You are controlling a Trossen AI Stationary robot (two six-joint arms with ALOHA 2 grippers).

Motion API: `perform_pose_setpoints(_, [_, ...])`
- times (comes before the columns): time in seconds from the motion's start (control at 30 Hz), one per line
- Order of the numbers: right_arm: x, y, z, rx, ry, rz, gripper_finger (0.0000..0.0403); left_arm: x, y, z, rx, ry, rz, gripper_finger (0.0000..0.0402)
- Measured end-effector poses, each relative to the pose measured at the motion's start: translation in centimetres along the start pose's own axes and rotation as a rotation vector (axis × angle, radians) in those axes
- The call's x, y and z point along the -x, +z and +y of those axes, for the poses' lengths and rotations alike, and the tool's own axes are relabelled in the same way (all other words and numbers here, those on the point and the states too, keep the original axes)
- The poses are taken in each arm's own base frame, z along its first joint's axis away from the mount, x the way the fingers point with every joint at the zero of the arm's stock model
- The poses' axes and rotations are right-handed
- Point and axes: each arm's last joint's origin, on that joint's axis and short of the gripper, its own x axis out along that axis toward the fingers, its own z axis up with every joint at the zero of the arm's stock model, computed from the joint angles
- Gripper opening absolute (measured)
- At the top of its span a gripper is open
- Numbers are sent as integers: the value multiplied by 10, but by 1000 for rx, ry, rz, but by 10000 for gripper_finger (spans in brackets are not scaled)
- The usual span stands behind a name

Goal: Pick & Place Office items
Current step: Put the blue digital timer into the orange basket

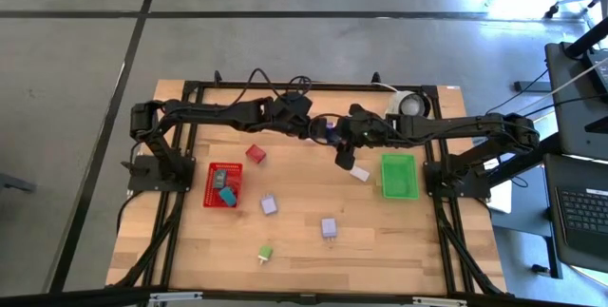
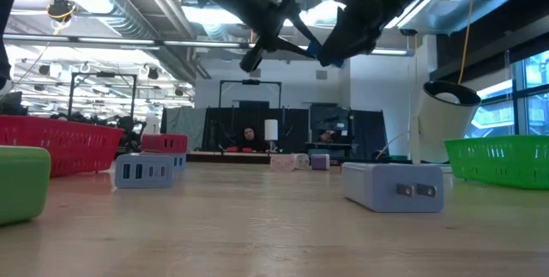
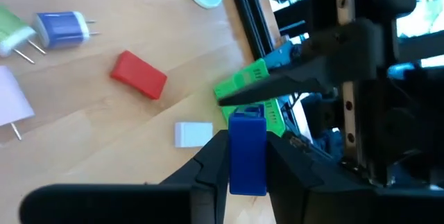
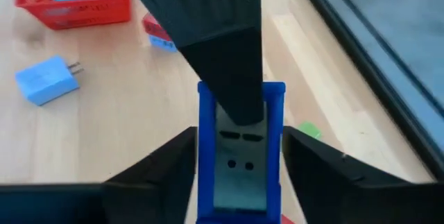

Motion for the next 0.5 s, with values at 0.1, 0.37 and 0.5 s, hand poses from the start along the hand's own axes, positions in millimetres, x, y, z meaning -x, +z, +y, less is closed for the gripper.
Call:
perform_pose_setpoints(0.1, [1,0,1,-7,43,3,254,0,0,0,-6,0,5,66])
perform_pose_setpoints(0.37, [26,4,-15,-15,25,226,324,1,3,2,-28,9,7,67])
perform_pose_setpoints(0.5, [43,6,-23,-8,-2,374,327,11,11,6,-51,33,23,67])
